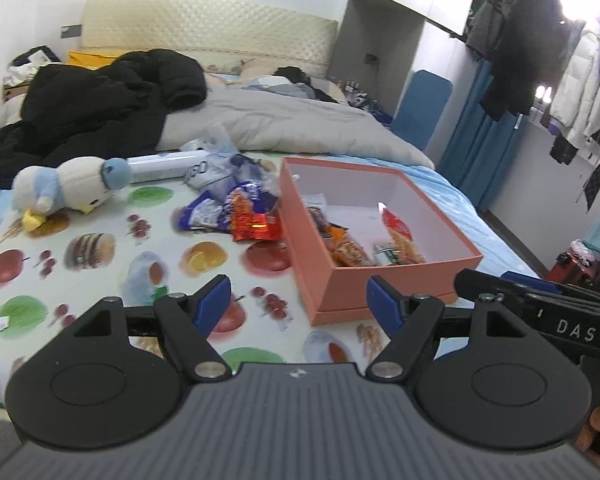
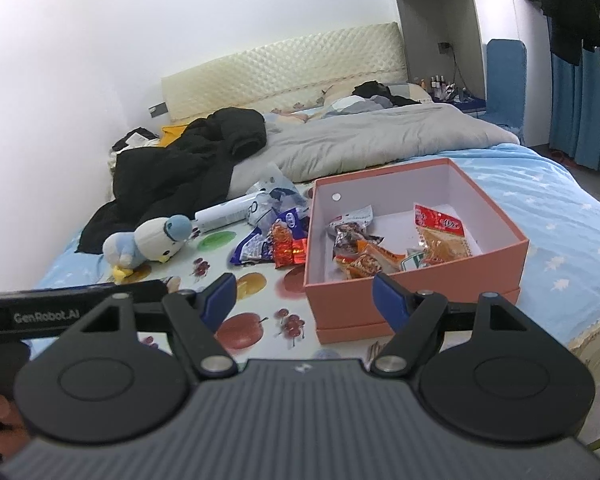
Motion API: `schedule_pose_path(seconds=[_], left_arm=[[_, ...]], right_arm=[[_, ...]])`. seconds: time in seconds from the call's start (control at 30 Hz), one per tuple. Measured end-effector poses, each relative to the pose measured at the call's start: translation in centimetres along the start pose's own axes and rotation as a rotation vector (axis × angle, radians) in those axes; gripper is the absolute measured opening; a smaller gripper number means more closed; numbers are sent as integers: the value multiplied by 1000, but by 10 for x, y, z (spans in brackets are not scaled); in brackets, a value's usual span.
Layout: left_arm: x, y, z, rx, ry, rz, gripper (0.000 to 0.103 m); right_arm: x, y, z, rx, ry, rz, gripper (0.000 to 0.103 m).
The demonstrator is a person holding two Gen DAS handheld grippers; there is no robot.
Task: Organize snacks
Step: 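Move both open tools back toward the remaining snacks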
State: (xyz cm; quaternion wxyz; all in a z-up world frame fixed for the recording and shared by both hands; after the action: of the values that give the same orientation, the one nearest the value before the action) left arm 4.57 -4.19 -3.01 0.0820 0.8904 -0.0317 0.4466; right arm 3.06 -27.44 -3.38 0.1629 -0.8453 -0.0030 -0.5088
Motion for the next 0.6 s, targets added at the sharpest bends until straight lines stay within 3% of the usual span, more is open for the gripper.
schedule_pose_path(seconds=[0.2,0.3,0.6], left_arm=[[-4,-16,-11,102,-15,-16,94],[7,-18,-17,110,-17,-5,97],[80,-12,-54,118,-21,91,103]], right_arm=[[-7,-9,5,14,-19,-19,77],[-9,-13,12,27,-23,-24,77],[4,-25,41,51,-31,-47,76]])
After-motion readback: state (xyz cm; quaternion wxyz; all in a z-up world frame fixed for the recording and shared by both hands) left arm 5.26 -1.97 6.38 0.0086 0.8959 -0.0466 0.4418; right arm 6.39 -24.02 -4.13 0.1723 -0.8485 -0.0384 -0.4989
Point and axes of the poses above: each gripper's, at about its wrist camera, not at the fingertips, and z roughly the way its jaws point, y to its right, x to its top, the point moved 1 cm from there along z, roughly the way its jaws point, and after that the axes turned 10 degrees about x, right-handed, at the moved point
